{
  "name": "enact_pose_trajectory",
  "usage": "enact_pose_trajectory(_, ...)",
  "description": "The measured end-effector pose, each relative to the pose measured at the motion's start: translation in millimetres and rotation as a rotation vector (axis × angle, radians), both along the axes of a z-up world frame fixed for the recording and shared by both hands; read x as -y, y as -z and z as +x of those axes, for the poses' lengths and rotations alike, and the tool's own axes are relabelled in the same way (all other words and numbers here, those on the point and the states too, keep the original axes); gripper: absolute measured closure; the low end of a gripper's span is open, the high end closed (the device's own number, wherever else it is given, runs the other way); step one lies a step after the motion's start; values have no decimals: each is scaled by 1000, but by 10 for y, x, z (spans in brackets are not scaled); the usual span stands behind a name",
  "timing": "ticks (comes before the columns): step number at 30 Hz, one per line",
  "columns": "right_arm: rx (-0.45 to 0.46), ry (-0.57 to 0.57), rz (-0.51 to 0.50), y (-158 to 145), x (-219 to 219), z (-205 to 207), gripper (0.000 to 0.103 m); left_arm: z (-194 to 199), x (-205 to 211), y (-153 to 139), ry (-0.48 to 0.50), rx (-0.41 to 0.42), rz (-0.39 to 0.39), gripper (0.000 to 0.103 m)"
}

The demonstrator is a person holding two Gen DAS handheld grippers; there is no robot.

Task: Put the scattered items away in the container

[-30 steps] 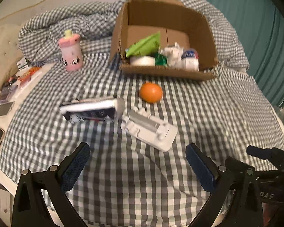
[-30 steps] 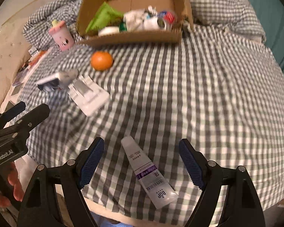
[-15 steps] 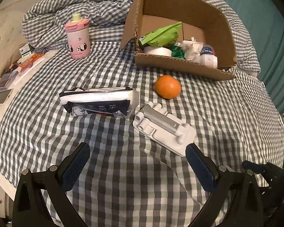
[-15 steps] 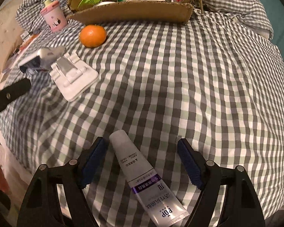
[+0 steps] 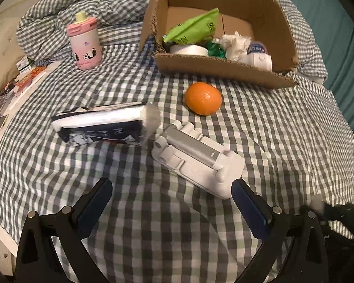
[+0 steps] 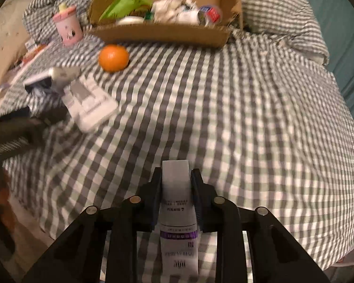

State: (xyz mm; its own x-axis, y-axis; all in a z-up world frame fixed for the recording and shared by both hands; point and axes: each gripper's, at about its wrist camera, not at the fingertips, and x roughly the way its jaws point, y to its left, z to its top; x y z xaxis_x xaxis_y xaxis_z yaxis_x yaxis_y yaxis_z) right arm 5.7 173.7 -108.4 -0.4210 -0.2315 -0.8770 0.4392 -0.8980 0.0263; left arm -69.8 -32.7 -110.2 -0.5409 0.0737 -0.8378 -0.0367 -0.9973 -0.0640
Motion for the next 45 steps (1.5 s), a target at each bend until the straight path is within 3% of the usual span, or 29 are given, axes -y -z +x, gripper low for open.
enact_pose_trajectory(8, 6, 13, -64, -128, -105, -122, 79, -153, -348, 252, 29, 82, -18, 0)
enact_pose_trajectory(14, -5, 32, -80, -105, -156, -183, 79, -357, -459, 393, -104, 136, -42, 0)
enact_pose_trajectory(18, -13, 44, -78, -86, -188, -209, 79, -508, -544, 401, -130, 166, -61, 0)
enact_pose_trajectory(22, -10, 59, -78, -67, -226, -258, 79, -636, -492, 432, -203, 187, -24, 0)
enact_pose_trajectory(26, -7, 73, -75, -42, -250, -284, 79, -644, -485, 442, -184, 169, -32, 0)
enact_pose_trajectory(31, 3, 73, -73, -18, -254, -304, 79, -593, -459, 388, -139, 157, -39, 8)
enact_pose_trajectory(36, -12, 64, -74, -97, -216, -245, 79, -491, -414, 304, -112, 140, -43, 24)
enact_pose_trajectory(45, 6, 67, -158, -350, -235, -146, 79, -226, -235, -30, -102, 92, -9, 34)
